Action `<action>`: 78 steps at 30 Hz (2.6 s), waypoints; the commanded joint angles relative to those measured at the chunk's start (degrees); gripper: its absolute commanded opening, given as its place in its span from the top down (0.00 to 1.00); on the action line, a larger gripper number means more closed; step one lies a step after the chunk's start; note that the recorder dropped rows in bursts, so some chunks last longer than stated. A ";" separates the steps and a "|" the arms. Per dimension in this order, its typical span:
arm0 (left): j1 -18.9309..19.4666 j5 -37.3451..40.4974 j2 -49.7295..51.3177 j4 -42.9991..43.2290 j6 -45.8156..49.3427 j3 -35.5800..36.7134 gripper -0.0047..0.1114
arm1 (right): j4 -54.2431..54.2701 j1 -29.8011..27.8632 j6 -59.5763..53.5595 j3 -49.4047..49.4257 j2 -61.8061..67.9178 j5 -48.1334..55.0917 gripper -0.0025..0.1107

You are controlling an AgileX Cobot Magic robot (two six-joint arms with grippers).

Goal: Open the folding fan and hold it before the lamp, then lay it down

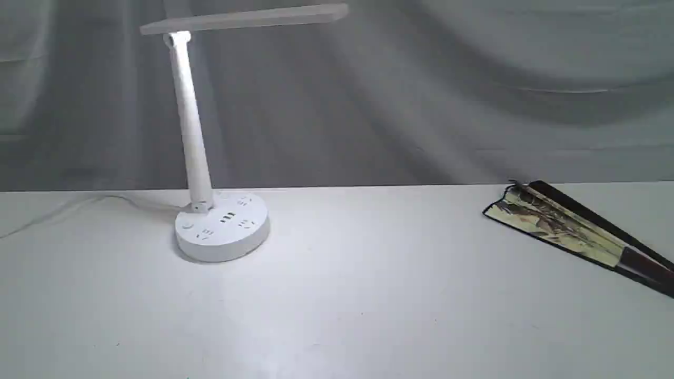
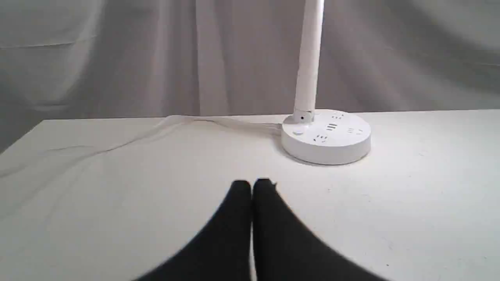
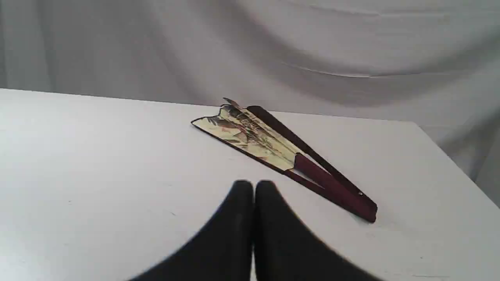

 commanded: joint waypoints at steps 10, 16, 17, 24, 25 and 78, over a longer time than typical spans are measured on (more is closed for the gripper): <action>0.15 -0.31 -0.12 -0.01 -0.12 0.24 0.96 | -0.47 0.12 -0.14 0.21 -0.23 0.03 0.98; 0.15 -0.31 -0.12 -0.19 -0.12 0.24 0.96 | -0.47 0.12 -0.15 0.21 -0.23 -1.29 0.98; 0.15 -0.43 -0.12 -0.20 -0.12 0.24 0.96 | -0.36 0.12 -0.15 0.21 -0.23 -1.42 0.98; 0.15 -5.86 -0.12 -0.68 -1.37 0.24 0.96 | 0.62 0.12 -0.15 0.21 -0.23 -5.65 0.98; 0.15 -7.38 -0.12 -0.68 -2.58 0.24 0.96 | 0.62 0.12 -0.15 0.21 -0.23 -6.96 0.98; 0.18 21.71 25.79 1.14 -6.26 -38.01 0.96 | 2.32 0.12 2.67 -40.08 22.98 18.54 0.98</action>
